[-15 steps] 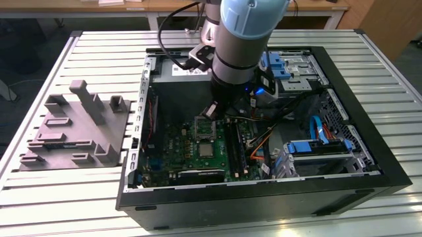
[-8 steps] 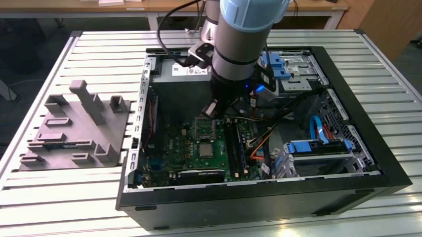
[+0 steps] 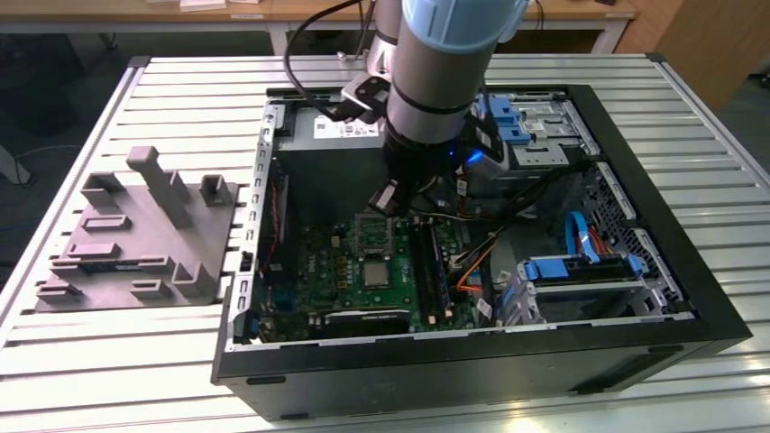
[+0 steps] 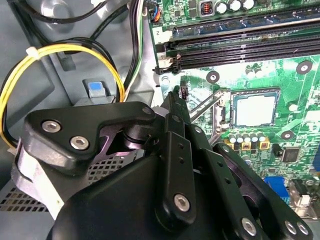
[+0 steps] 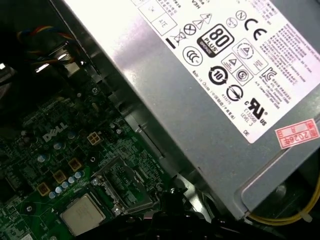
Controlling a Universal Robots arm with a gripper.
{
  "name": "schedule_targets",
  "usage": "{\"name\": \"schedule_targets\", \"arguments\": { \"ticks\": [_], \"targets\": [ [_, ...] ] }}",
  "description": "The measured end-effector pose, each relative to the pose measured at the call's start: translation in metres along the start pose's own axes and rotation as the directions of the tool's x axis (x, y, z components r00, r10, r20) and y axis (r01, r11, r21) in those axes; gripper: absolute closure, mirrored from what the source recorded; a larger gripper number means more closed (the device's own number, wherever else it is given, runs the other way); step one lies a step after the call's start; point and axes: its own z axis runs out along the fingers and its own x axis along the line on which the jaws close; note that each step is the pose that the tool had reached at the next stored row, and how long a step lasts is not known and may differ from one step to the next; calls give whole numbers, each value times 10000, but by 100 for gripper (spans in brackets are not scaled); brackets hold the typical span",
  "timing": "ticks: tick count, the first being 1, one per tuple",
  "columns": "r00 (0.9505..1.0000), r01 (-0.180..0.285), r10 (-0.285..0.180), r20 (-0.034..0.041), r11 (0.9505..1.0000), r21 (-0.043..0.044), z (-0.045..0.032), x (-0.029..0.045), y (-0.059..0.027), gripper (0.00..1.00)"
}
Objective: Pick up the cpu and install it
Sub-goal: 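Close the cpu cover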
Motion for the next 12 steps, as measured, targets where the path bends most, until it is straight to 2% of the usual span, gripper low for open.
{"name": "schedule_targets", "arguments": {
  "ticks": [12],
  "targets": [
    [9961, 876, -877, -125, 9961, -59, -51, -11, 13, 89]
  ]
}}
